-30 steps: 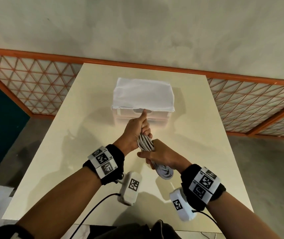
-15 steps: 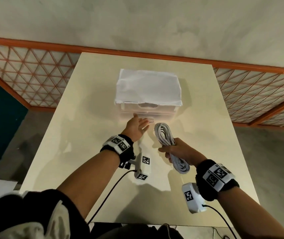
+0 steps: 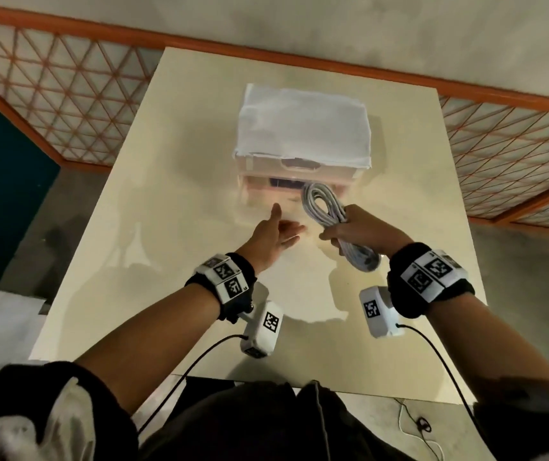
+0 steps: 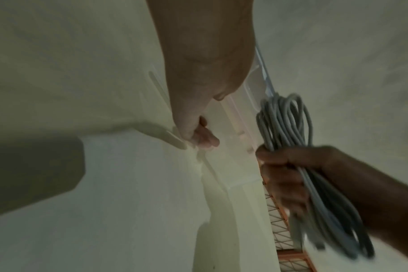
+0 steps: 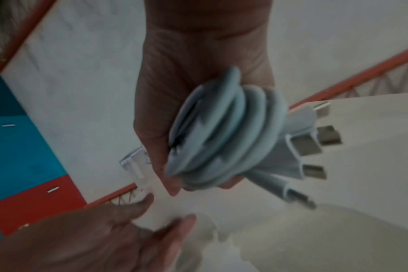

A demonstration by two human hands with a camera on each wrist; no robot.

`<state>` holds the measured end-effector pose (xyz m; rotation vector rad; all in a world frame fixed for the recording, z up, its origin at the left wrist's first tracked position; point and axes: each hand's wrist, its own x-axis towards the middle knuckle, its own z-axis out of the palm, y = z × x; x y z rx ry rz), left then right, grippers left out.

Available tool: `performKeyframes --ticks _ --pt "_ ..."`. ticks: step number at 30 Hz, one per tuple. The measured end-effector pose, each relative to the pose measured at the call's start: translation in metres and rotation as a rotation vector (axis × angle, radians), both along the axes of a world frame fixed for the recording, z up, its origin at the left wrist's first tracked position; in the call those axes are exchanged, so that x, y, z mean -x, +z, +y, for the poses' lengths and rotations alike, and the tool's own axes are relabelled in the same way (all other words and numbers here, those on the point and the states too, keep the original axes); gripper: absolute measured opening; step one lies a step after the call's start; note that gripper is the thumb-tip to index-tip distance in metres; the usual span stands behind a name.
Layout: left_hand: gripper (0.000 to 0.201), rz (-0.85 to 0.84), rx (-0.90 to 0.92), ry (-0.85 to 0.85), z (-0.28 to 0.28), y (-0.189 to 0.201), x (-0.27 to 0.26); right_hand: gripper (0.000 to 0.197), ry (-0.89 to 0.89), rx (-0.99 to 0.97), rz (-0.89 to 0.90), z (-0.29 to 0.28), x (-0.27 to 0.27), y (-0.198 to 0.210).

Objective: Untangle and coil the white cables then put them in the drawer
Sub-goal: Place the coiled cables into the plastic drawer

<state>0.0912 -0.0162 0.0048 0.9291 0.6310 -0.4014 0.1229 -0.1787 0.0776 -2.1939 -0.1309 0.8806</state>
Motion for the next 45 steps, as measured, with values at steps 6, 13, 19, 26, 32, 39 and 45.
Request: performKeyframes --ticks 6,13,19,26,32,39,45 --pt "0.05 0.022 0.004 -0.067 0.006 0.005 0.012 0.016 0.274 0.253 -0.104 0.044 -0.046 0.005" --pt "0.05 0.019 -0.005 -0.153 0.01 0.002 0.013 0.022 0.414 0.463 0.034 0.062 -0.069 -0.018" --pt "0.059 0.021 -0.024 -0.203 0.008 -0.003 0.013 0.017 0.381 0.579 0.291 0.058 -0.09 -0.032" --pt "0.062 -0.017 -0.03 -0.268 0.011 -0.007 0.014 0.021 0.181 0.393 0.49 0.052 -0.101 -0.045" --pt "0.056 -0.021 -0.002 -0.246 0.011 -0.007 0.014 0.02 0.12 0.277 0.371 0.06 -0.1 -0.055" --pt "0.056 -0.009 -0.014 -0.216 0.01 -0.007 0.015 0.042 -0.009 0.149 0.086 0.058 -0.087 -0.072" --pt "0.058 0.011 -0.027 -0.188 0.006 -0.008 0.015 0.058 0.07 0.251 -0.083 0.06 -0.082 -0.07"
